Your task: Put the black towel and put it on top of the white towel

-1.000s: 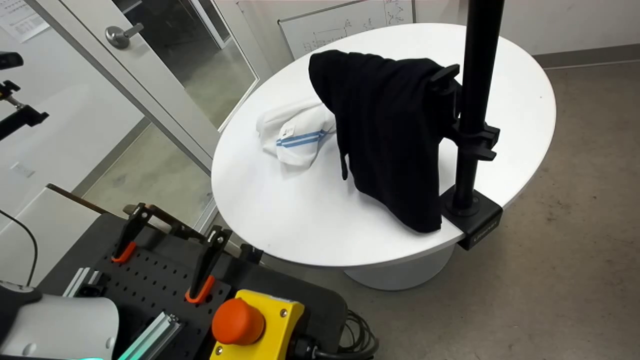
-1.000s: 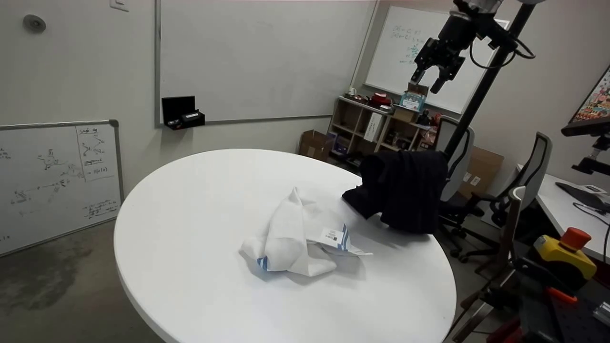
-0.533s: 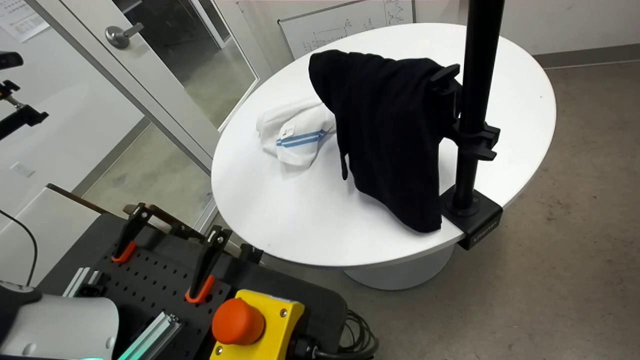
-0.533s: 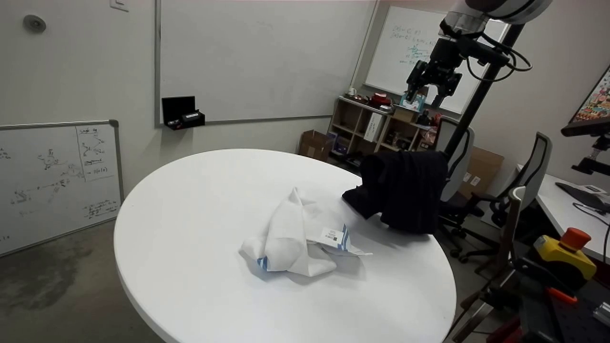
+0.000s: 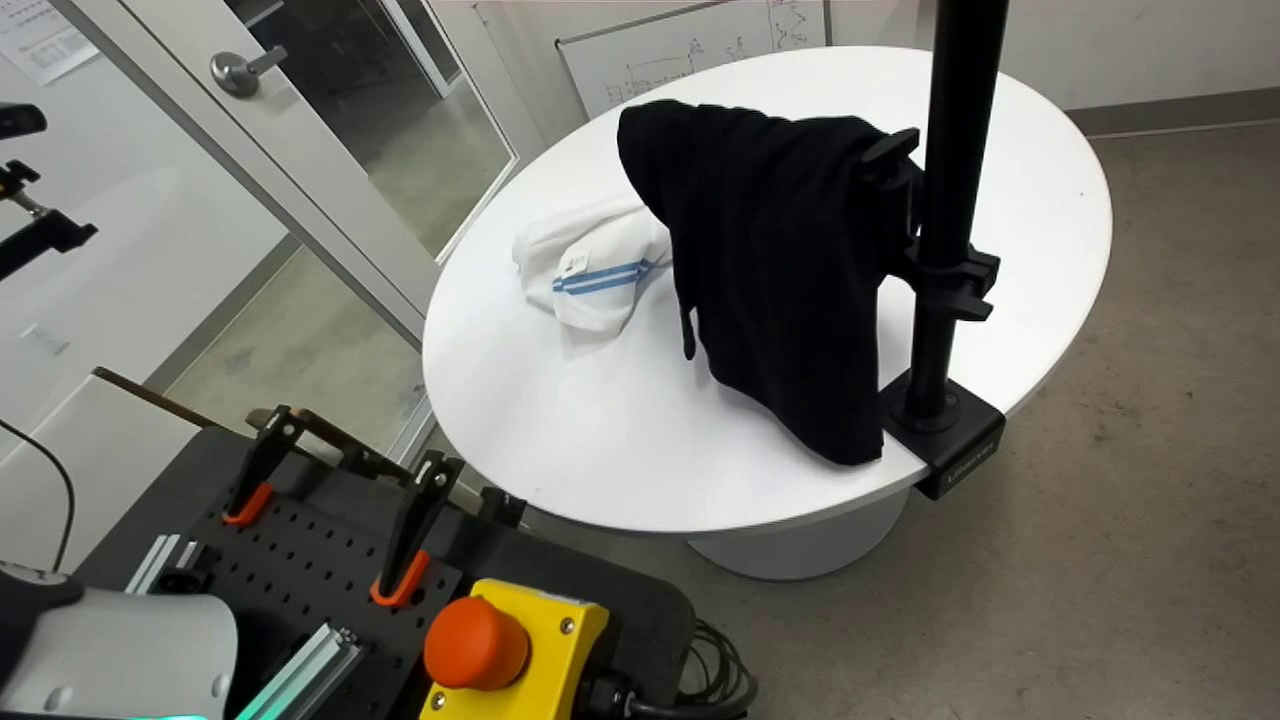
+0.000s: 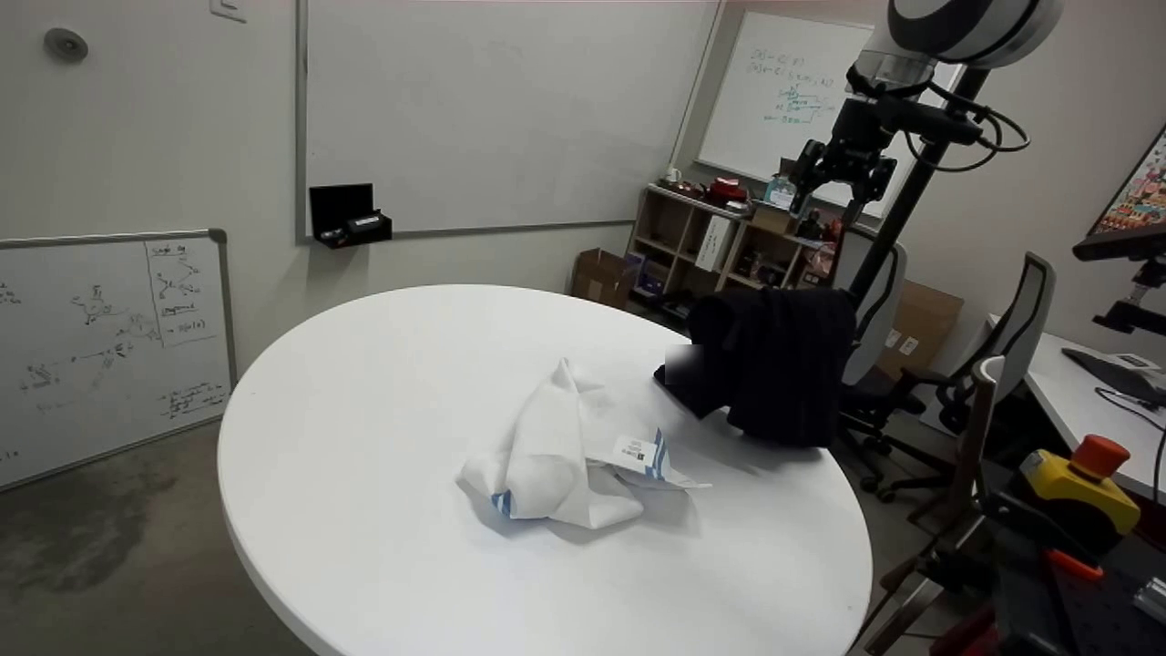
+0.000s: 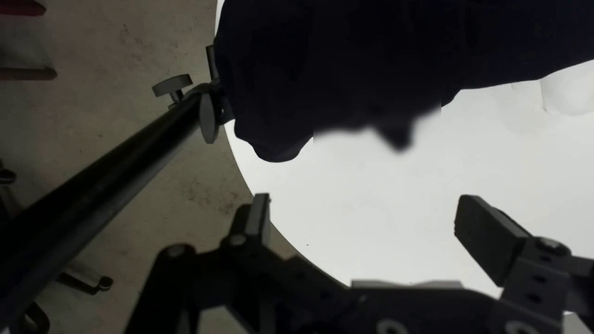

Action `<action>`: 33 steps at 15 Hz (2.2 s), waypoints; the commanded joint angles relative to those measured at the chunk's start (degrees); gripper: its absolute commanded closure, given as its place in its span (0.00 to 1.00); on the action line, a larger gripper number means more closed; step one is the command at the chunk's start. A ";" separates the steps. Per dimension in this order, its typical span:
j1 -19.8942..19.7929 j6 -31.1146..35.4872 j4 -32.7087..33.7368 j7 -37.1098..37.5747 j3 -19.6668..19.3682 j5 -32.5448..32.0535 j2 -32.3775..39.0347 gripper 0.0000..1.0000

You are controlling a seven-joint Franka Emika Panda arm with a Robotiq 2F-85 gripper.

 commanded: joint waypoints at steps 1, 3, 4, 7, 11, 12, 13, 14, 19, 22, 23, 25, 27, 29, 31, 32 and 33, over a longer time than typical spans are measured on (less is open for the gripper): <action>-0.30 3.04 0.50 3.37 0.12 1.87 2.24 0.00; 0.05 3.38 0.25 5.09 0.73 4.01 2.66 0.00; 0.34 3.10 0.03 6.20 1.03 5.06 2.82 0.00; 1.58 3.74 -0.61 8.57 1.76 5.76 3.88 0.00; 3.61 5.65 -0.40 14.74 1.61 5.24 7.19 0.00; 4.12 6.51 -0.45 16.03 1.47 5.09 7.96 0.00; 4.55 7.26 -0.51 16.99 1.42 5.16 8.75 0.00; 4.98 8.27 -0.48 17.77 1.41 5.21 9.61 0.00; 7.02 10.12 -0.35 20.41 0.88 5.00 12.19 0.00; 7.47 9.67 -0.16 20.27 0.82 5.14 12.65 0.26; 7.55 9.63 -0.15 20.14 0.77 5.15 12.55 0.34; 7.49 9.57 -0.04 20.03 0.65 5.28 12.50 0.49; 7.49 9.49 -0.03 20.06 0.52 5.29 12.51 0.64; 7.55 9.40 0.00 20.16 0.40 5.17 12.54 0.79; 7.58 9.01 0.02 20.17 0.31 5.05 12.49 0.94; 7.56 8.70 0.01 20.09 0.30 5.05 12.41 0.87; 7.50 8.63 -0.05 19.90 0.30 5.03 12.31 1.00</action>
